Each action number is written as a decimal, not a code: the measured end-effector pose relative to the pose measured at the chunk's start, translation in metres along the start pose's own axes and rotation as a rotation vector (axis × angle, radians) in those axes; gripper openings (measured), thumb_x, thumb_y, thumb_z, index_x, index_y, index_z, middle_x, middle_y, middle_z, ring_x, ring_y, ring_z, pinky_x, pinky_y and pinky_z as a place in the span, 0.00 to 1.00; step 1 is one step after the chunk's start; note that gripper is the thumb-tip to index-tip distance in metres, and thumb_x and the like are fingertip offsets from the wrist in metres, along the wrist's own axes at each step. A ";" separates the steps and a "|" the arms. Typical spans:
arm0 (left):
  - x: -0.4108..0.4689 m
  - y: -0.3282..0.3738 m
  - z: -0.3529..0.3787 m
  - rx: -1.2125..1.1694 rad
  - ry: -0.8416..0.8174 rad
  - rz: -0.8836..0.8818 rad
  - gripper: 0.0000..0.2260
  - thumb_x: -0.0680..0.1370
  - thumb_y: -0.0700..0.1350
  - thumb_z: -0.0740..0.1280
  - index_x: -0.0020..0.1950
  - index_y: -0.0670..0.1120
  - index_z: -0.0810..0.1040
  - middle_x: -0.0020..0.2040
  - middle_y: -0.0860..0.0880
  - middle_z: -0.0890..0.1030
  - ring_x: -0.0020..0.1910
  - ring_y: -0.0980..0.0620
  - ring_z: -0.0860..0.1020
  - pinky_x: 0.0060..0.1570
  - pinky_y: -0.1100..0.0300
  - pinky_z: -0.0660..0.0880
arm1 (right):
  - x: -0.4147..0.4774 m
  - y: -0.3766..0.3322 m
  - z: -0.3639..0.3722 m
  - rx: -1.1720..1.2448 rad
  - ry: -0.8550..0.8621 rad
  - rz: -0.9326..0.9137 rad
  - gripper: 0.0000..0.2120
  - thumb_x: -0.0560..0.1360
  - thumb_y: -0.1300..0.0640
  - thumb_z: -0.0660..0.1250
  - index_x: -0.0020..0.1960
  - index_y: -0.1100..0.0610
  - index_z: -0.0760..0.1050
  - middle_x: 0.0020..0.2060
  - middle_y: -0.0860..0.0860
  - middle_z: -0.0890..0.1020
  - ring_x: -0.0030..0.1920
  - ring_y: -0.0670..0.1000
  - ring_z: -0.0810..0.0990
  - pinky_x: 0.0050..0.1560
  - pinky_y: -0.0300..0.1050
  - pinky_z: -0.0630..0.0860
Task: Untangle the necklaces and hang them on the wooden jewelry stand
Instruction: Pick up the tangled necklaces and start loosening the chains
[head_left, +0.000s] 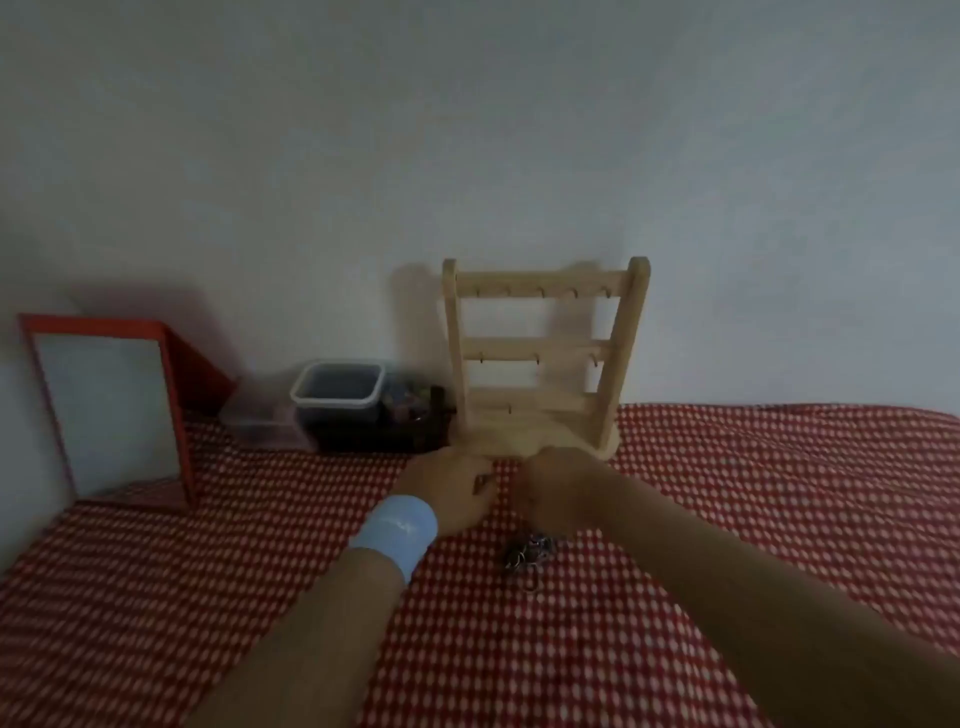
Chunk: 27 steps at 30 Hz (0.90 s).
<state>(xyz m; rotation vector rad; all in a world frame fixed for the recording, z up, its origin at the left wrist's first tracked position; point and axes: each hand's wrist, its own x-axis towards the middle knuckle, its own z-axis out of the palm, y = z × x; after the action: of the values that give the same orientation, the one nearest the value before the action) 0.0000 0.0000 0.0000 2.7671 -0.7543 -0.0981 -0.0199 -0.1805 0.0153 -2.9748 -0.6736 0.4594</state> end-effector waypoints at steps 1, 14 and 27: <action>0.001 0.002 0.012 -0.018 0.017 0.044 0.14 0.78 0.50 0.61 0.33 0.48 0.73 0.30 0.53 0.72 0.30 0.51 0.73 0.31 0.60 0.65 | 0.003 0.002 0.012 0.022 0.015 -0.023 0.10 0.76 0.54 0.62 0.39 0.56 0.75 0.38 0.49 0.79 0.40 0.52 0.77 0.40 0.45 0.73; -0.010 0.004 0.072 -0.060 0.231 0.138 0.11 0.73 0.53 0.65 0.35 0.49 0.77 0.31 0.51 0.79 0.30 0.53 0.76 0.30 0.54 0.75 | 0.004 0.019 0.060 0.248 0.202 -0.058 0.02 0.71 0.55 0.68 0.43 0.52 0.78 0.44 0.50 0.83 0.45 0.52 0.80 0.45 0.48 0.77; -0.027 0.019 0.067 -0.255 0.205 -0.054 0.04 0.80 0.47 0.65 0.51 0.52 0.78 0.51 0.54 0.80 0.51 0.54 0.78 0.54 0.58 0.75 | -0.029 0.017 0.069 0.311 0.409 0.065 0.10 0.80 0.57 0.65 0.58 0.53 0.83 0.53 0.48 0.80 0.51 0.49 0.78 0.56 0.45 0.77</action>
<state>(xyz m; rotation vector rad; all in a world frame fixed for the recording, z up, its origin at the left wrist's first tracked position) -0.0412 -0.0182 -0.0589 2.5078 -0.5711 0.0732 -0.0582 -0.2092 -0.0450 -2.6745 -0.4190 -0.0454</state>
